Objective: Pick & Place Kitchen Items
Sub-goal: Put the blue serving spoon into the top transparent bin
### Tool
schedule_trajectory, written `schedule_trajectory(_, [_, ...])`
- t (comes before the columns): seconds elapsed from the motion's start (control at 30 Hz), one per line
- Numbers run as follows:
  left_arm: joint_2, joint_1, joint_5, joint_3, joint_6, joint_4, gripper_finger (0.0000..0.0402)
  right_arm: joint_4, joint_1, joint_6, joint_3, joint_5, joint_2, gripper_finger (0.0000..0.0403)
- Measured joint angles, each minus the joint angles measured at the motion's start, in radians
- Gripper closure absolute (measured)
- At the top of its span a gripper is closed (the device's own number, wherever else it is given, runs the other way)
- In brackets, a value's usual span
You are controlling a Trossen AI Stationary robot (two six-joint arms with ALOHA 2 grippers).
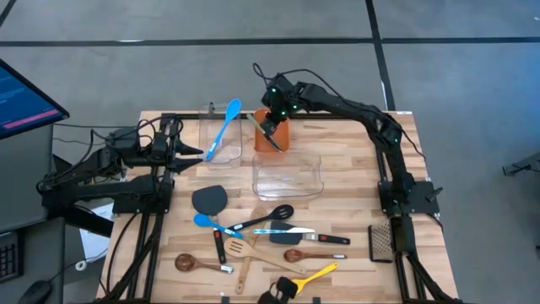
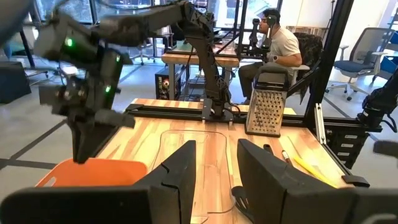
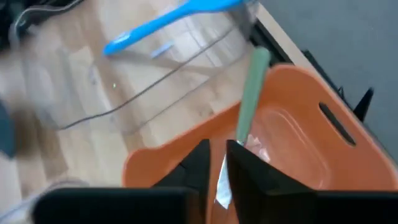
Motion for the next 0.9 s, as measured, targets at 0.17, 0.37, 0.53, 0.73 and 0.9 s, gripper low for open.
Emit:
schedule_trajectory(0.17, [0.0,0.0,0.0,0.0,0.0,-0.003,0.0299,-0.079,0.038,-0.136,0.051,0.001,-0.043,0.0395])
schedule_trajectory(0.37, [0.0,0.0,0.0,0.0,0.0,-0.035,0.0299,-0.097,0.073,-0.193,0.051,0.001,-0.119,0.0402])
schedule_trajectory(0.53, [0.0,0.0,0.0,-0.006,0.002,-0.066,0.0299,-0.129,0.124,-0.269,0.052,0.001,-0.183,0.0402])
schedule_trajectory(0.73, [-0.004,0.0,0.0,-0.064,0.032,-0.066,0.0329,-0.256,0.193,-0.345,0.051,0.0,-0.234,0.0402])
schedule_trajectory(0.9, [-0.004,0.0,0.0,-0.112,0.034,-0.06,0.0372,-0.332,0.233,-0.342,0.05,0.0,-0.262,0.0402])
